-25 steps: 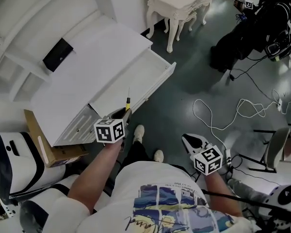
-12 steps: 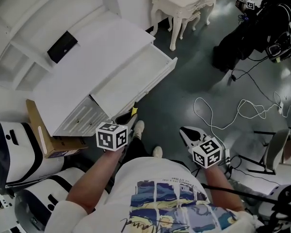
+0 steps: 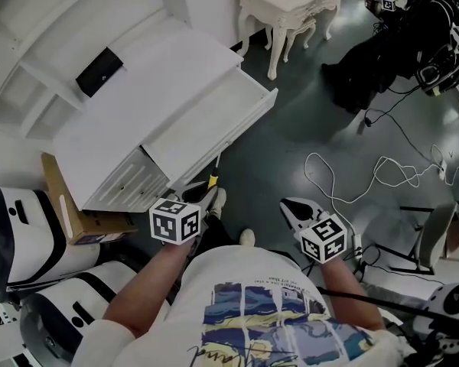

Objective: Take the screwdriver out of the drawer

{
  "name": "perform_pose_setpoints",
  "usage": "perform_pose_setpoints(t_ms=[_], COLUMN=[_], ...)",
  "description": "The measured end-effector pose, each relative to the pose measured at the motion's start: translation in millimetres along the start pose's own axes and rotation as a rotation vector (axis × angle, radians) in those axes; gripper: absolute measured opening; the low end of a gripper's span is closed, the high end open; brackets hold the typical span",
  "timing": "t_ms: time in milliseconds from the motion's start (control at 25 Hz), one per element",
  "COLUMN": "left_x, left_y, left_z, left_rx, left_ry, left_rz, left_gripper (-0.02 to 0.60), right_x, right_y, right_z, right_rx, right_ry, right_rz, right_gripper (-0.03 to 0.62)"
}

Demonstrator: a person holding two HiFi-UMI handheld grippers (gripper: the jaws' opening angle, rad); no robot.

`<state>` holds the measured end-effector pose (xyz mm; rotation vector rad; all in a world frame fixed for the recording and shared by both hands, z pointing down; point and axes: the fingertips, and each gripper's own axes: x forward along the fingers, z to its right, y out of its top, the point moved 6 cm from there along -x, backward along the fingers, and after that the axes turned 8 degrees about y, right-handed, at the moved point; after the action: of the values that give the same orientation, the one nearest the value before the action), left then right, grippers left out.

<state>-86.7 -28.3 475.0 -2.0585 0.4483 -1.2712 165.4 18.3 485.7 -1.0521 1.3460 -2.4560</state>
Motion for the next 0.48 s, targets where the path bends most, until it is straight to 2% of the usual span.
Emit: perform_pose_setpoints(t_ms=[480], left_x=[-9.0], left_y=[-7.5], left_z=[5.9], left_rx=[-0.001], left_ry=[0.001], left_rz=[0.004], left_gripper=[0.091], right_x=[-2.4], right_y=[-2.4], right_z=[-6.1], right_rx=[-0.013], right_ry=[0.008], right_rz=[0.009], right_gripper=[0.029])
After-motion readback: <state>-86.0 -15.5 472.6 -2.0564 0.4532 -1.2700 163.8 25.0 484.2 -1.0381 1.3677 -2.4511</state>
